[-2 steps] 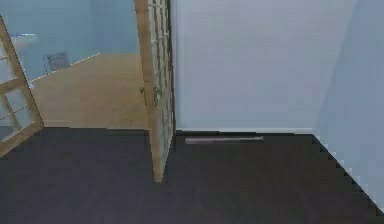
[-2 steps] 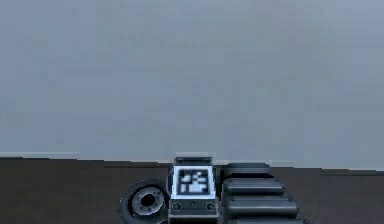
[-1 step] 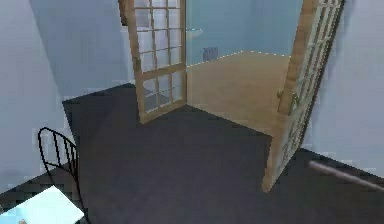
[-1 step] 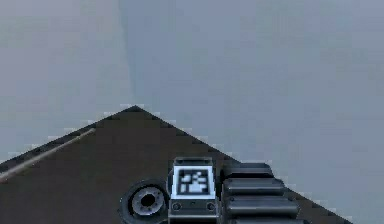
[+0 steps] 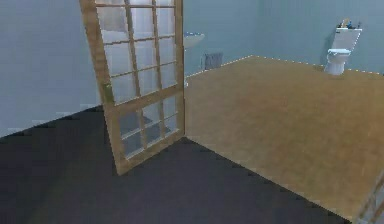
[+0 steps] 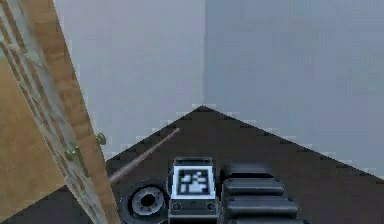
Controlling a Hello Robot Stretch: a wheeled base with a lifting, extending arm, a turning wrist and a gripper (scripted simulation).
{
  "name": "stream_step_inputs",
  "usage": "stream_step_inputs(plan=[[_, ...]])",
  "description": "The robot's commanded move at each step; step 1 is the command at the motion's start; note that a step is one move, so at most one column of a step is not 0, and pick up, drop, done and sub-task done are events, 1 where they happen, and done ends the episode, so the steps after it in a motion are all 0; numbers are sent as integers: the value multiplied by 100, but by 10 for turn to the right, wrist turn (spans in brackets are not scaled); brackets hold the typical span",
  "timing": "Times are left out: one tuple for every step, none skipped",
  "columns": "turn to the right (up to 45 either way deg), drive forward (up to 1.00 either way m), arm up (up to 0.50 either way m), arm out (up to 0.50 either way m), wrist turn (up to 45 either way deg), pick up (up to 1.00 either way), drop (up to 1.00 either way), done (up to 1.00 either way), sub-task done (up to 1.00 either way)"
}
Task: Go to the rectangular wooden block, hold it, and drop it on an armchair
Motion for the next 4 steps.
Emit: stream_step_inputs(plan=[[-30, 0, 0, 0, 0, 0, 0, 0, 0], [0, 40, 0, 0, 0, 0, 0, 0, 0], [450, 0, 0, 0, 0, 0, 0, 0, 0], [30, 0, 0, 0, 0, 0, 0, 0, 0]])
